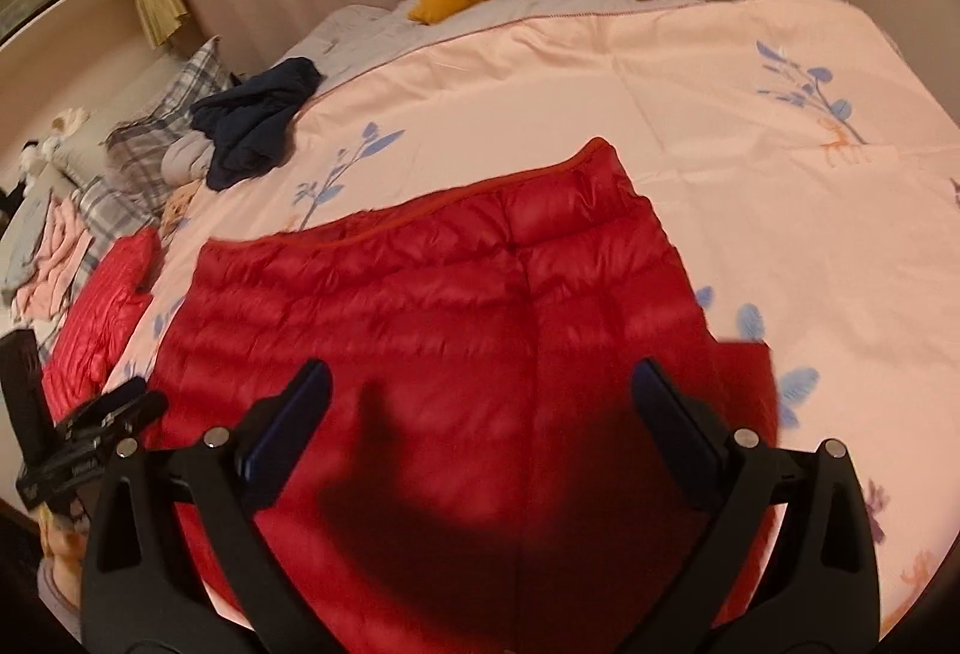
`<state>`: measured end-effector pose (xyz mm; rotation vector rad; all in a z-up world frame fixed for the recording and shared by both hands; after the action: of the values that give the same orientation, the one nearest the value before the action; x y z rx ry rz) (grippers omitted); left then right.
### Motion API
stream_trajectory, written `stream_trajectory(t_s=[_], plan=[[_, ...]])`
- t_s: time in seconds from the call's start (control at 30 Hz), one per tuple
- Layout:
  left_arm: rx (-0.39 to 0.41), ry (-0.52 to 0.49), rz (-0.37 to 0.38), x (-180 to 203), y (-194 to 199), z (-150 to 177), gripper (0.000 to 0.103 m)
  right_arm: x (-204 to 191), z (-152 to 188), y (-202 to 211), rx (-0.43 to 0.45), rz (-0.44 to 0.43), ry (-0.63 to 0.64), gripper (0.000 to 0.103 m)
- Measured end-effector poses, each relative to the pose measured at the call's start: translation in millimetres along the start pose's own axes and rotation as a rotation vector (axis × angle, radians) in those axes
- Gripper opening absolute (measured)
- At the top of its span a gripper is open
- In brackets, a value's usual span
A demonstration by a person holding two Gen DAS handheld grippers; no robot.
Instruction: Fold large clothes
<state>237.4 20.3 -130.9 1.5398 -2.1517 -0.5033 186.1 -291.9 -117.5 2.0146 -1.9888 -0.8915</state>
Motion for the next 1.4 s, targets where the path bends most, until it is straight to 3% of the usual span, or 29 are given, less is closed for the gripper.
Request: stream_trajectory(t_s=[0.27,0.53,0.8,1.0,1.23,1.4], plan=[[-0.021,-0.023,0.007,1.4,0.8,22.1,0.102,1.5,39.9,6.8,-0.035,0.04,0.086,0.101],[-0.037,0.008,0.006,-3.5,-6.2,29.6,0.102,9.6,51.2,-2.2,-0.047,0.013,0.036,0.101],[-0.018,0.044,0.005,-12.5,25.6,36.1,0.102,23.6,46.2,44.1,0.032,-0.051,-0.072,0.101],[-0.01,0.088,0.001,-25.5,47.7,45.9,0.102,41.1,51.2,71.7,0.048,-0.021,-0.1,0.101],[0.005,0.214,0.104,-49.9,67.8,51.6,0.102,55.2,67.5,85.9,0.034,-0.048,-0.136,0.101],[0.01,0.226,0.144,-47.6,63.3,45.8,0.102,50.0,80.0,77.7,0.006,-0.071,-0.118,0.1]])
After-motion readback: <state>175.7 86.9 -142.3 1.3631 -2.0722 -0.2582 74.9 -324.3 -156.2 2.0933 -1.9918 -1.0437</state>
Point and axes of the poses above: each gripper's, at about its wrist camera, not at the fingertips, and y roughly against the way its jaws point, x to its right, z to its underside, the point moved 2 cm from there along -y, roughly the way its jaws point, and after that the axes turned 13 degrees about x, right-handed, at the moved point
